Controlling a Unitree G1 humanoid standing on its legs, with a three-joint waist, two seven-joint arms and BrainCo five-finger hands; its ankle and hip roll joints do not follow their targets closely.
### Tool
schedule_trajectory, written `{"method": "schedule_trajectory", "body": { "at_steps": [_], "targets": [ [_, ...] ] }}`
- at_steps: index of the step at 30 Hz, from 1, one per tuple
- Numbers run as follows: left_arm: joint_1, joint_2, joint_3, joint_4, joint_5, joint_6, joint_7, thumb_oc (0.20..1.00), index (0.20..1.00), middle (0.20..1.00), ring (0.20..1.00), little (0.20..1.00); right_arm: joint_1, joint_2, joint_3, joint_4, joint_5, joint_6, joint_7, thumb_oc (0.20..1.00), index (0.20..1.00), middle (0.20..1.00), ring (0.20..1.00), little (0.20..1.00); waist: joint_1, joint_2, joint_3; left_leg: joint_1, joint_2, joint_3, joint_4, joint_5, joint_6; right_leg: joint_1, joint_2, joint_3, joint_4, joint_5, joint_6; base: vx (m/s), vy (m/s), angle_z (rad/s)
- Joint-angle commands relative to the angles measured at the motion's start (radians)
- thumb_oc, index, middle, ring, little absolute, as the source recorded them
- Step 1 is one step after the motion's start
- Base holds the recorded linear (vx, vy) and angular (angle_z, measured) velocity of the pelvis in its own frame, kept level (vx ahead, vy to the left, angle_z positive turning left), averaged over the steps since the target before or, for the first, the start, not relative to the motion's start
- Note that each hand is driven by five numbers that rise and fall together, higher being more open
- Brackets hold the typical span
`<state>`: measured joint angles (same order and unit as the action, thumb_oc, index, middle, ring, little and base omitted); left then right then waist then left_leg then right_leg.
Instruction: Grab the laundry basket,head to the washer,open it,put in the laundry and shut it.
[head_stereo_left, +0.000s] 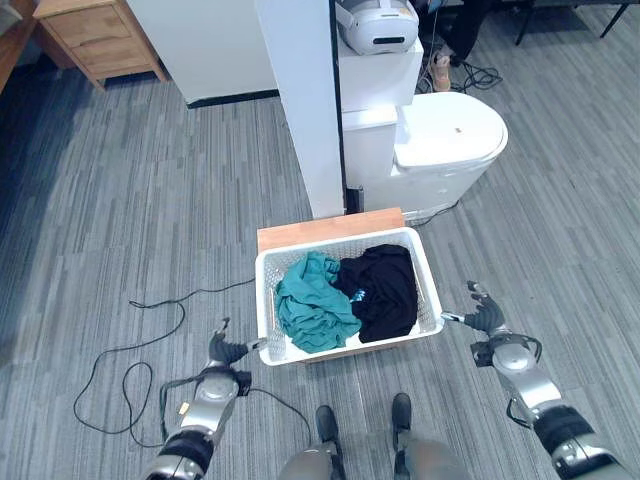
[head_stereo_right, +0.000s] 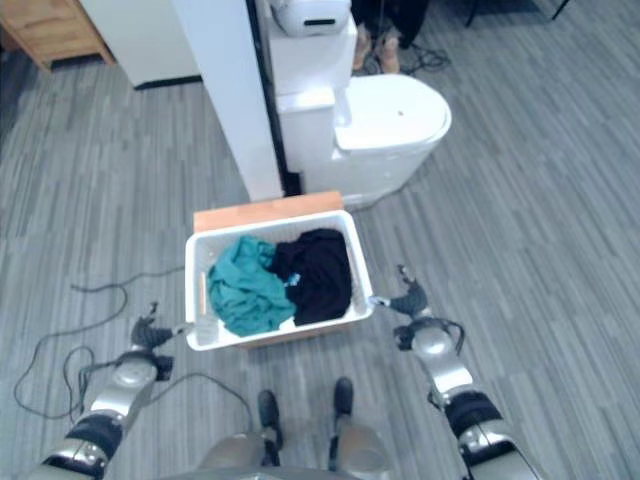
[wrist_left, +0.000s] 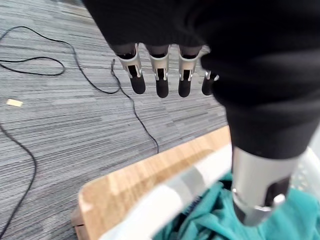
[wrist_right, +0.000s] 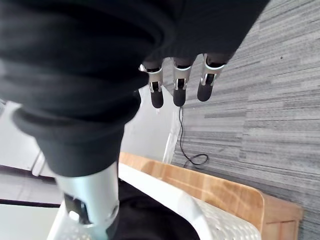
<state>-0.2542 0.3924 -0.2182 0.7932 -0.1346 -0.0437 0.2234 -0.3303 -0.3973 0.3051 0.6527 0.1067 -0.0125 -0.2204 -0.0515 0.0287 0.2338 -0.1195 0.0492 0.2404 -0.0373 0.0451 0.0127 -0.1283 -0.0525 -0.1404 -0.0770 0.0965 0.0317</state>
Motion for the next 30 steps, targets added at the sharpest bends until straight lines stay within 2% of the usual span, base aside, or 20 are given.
{"method": "schedule_trajectory", "body": {
  "at_steps": [1,6,7,8,9,12,16,18,19,22,25,27,29,30],
  "targets": [
    [-0.075,0.031,-0.011,0.071,0.014,-0.014,0.04,1.0,1.0,1.0,1.0,1.0,-0.072,0.032,0.026,0.043,0.069,-0.02,-0.026,1.0,1.0,1.0,1.0,1.0,0.007,-0.043,0.028,-0.033,0.022,-0.03,0.02,-0.027,-0.063,-0.063,-0.071,0.037,0.147,-0.162,0.096,-0.06,-0.008,0.05],
    [-0.238,0.0,-0.122,0.183,0.007,-0.008,0.042,1.0,1.0,1.0,1.0,1.0,-0.245,0.053,0.111,0.185,0.113,-0.01,-0.035,1.0,1.0,1.0,1.0,1.0,0.015,-0.033,0.071,-0.094,0.023,-0.04,0.014,0.008,-0.068,-0.141,-0.063,0.052,0.189,-0.154,0.089,-0.08,-0.016,-0.01],
    [-0.239,0.0,-0.122,0.183,0.007,-0.008,0.042,0.661,0.661,0.661,0.661,0.661,-0.245,0.053,0.111,0.186,0.113,-0.01,-0.035,1.0,1.0,1.0,1.0,1.0,0.015,-0.033,0.071,-0.094,0.023,-0.04,0.014,0.008,-0.068,-0.141,-0.063,0.052,0.189,-0.154,0.089,-0.05,-0.034,-0.02],
    [-0.271,-0.021,-0.144,0.208,0.001,-0.006,0.039,0.2,0.2,0.2,0.2,0.2,-0.279,0.069,0.126,0.206,0.135,-0.013,-0.036,0.335,0.335,0.335,0.335,0.335,0.015,-0.032,0.085,-0.102,0.027,-0.043,0.015,0.016,-0.072,-0.151,-0.064,0.052,0.195,-0.152,0.088,-0.04,-0.041,-0.03],
    [-0.277,-0.031,-0.15,0.208,-0.003,-0.008,0.038,0.2,0.2,0.2,0.2,0.2,-0.286,0.076,0.126,0.208,0.152,-0.016,-0.038,0.2,0.2,0.2,0.2,0.2,0.016,-0.032,0.089,-0.102,0.028,-0.044,0.015,0.018,-0.073,-0.151,-0.064,0.051,0.196,-0.153,0.086,-0.05,-0.059,-0.03],
    [-0.218,-0.051,-0.121,0.15,-0.045,-0.02,0.028,0.2,0.2,0.2,0.2,0.2,-0.24,0.081,0.109,0.142,0.202,-0.041,-0.035,0.2,0.2,0.2,0.2,0.2,0.017,-0.034,0.098,-0.094,0.034,-0.046,0.015,0.021,-0.079,-0.144,-0.059,0.052,0.194,-0.154,0.084,-0.03,-0.067,0.02],
    [-0.091,-0.051,-0.071,0.008,-0.059,-0.027,0.007,0.2,0.2,0.2,0.2,0.2,-0.116,0.058,0.069,-0.029,0.192,-0.062,-0.013,0.2,0.2,0.2,0.2,0.2,0.012,-0.037,0.085,-0.067,0.044,-0.042,0.017,0.015,-0.083,-0.116,-0.053,0.05,0.191,-0.164,0.079,-0.01,-0.069,0.01],
    [-0.037,-0.05,-0.041,-0.084,-0.067,-0.033,-0.003,0.2,0.2,0.2,0.2,0.2,-0.042,0.037,0.036,-0.145,0.179,-0.07,0.0,0.2,0.2,0.2,0.2,0.2,0.007,-0.041,0.073,-0.046,0.051,-0.041,0.017,0.01,-0.085,-0.095,-0.047,0.047,0.19,-0.173,0.075,0.01,-0.108,0.07],
    [0.017,-0.043,-0.02,-0.195,-0.071,-0.042,-0.011,0.2,0.2,0.2,0.2,0.2,0.024,0.013,-0.008,-0.249,0.176,-0.089,0.014,0.2,0.2,0.2,0.2,0.2,0.002,-0.042,0.066,-0.03,0.058,-0.042,0.024,0.006,-0.088,-0.07,-0.042,0.044,0.184,-0.181,0.07,-0.01,-0.095,0.05],
    [0.057,-0.031,0.006,-0.29,-0.089,-0.055,-0.021,0.2,0.2,0.2,0.2,0.2,0.085,-0.012,-0.053,-0.34,0.166,-0.102,0.024,0.2,0.2,0.2,0.2,0.2,-0.005,-0.045,0.059,-0.017,0.068,-0.043,0.029,0.005,-0.096,-0.046,-0.034,0.041,0.174,-0.19,0.064,-0.03,-0.112,0.09],
    [0.158,-0.019,0.047,-0.455,-0.119,-0.066,-0.058,0.2,0.2,0.2,0.2,0.2,0.201,-0.041,-0.126,-0.49,0.133,-0.116,0.062,0.2,0.2,0.2,0.2,0.2,-0.016,-0.05,0.047,-0.006,0.089,-0.047,0.089,-0.006,-0.106,0.001,-0.014,0.039,0.157,-0.209,0.047,-0.06,-0.126,0.07],
    [0.187,-0.021,0.05,-0.484,-0.127,-0.065,-0.071,0.2,0.2,0.2,0.2,0.2,0.232,-0.048,-0.144,-0.517,0.123,-0.116,0.072,0.2,0.2,0.2,0.2,0.2,-0.021,-0.054,0.044,0.0,0.094,-0.052,0.114,-0.018,-0.109,0.02,-0.009,0.04,0.155,-0.215,0.044,-0.02,-0.064,0.02],
    [0.229,-0.023,0.052,-0.524,-0.133,-0.061,-0.092,0.2,0.2,0.2,0.2,0.2,0.267,-0.048,-0.16,-0.552,0.106,-0.114,0.084,0.2,0.2,0.2,0.2,0.2,-0.025,-0.06,0.033,0.005,0.092,-0.069,0.138,-0.03,-0.108,0.037,-0.005,0.051,0.141,-0.209,0.04,-0.05,0.006,-0.01],
    [0.259,-0.027,0.041,-0.573,-0.143,-0.063,-0.107,0.2,0.2,0.2,0.2,0.2,0.293,-0.049,-0.17,-0.576,0.094,-0.113,0.091,0.2,0.2,0.2,0.2,0.2,-0.028,-0.067,0.03,0.008,0.059,-0.143,0.166,-0.065,-0.102,0.042,0.0,0.079,0.135,-0.204,0.041,-0.09,0.076,-0.36]
  ]
}}
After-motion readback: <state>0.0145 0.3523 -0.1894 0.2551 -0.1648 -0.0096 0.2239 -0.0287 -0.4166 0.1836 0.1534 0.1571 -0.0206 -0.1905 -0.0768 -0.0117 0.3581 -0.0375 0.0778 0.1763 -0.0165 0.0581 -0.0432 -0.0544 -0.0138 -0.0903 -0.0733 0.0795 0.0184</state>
